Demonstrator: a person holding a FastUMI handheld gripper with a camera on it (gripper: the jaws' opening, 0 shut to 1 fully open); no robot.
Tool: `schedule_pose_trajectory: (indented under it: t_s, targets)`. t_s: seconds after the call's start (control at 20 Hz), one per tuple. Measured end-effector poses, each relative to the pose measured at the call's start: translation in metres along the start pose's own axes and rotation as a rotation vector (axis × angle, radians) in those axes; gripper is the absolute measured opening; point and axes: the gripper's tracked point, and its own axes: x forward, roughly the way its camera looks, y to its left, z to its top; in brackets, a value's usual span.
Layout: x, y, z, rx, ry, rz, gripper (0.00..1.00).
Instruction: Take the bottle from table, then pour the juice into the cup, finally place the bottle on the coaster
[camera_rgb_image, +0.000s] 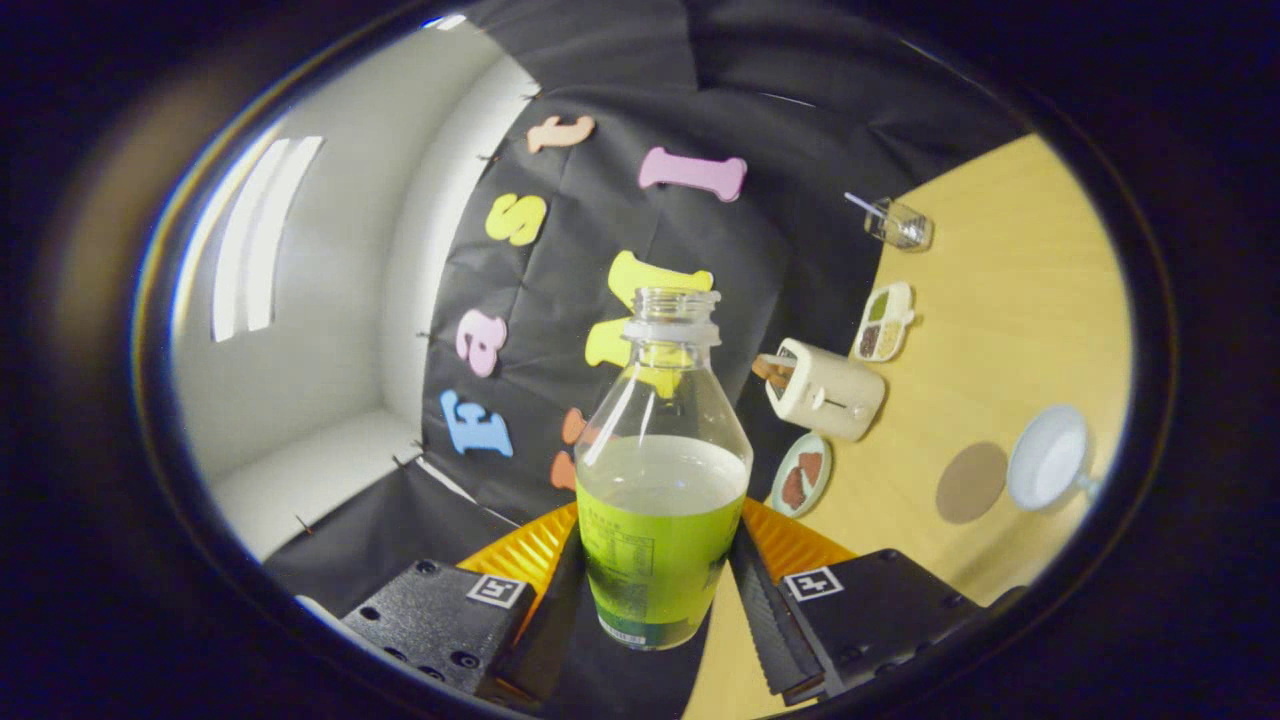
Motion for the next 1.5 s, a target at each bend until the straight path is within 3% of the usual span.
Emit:
schedule_pose_trajectory:
  t_s: [0.2, 0.5, 0.8, 1.2, 1.5]
  targets:
    - [0.007, -0.008, 0.005, -0.363, 0.046, -0.131, 0.79]
    - [0.009, -0.035, 0.015, -0.690, 0.077, -0.315, 0.80]
    - [0.025, -0.083, 0.012, -0.862, 0.091, -0.451, 0.80]
    - [0.059, -0.138, -0.021, -1.037, 0.106, -0.550, 0.81]
    - [0.066, -0.175, -0.026, -1.093, 0.105, -0.631, 0.81]
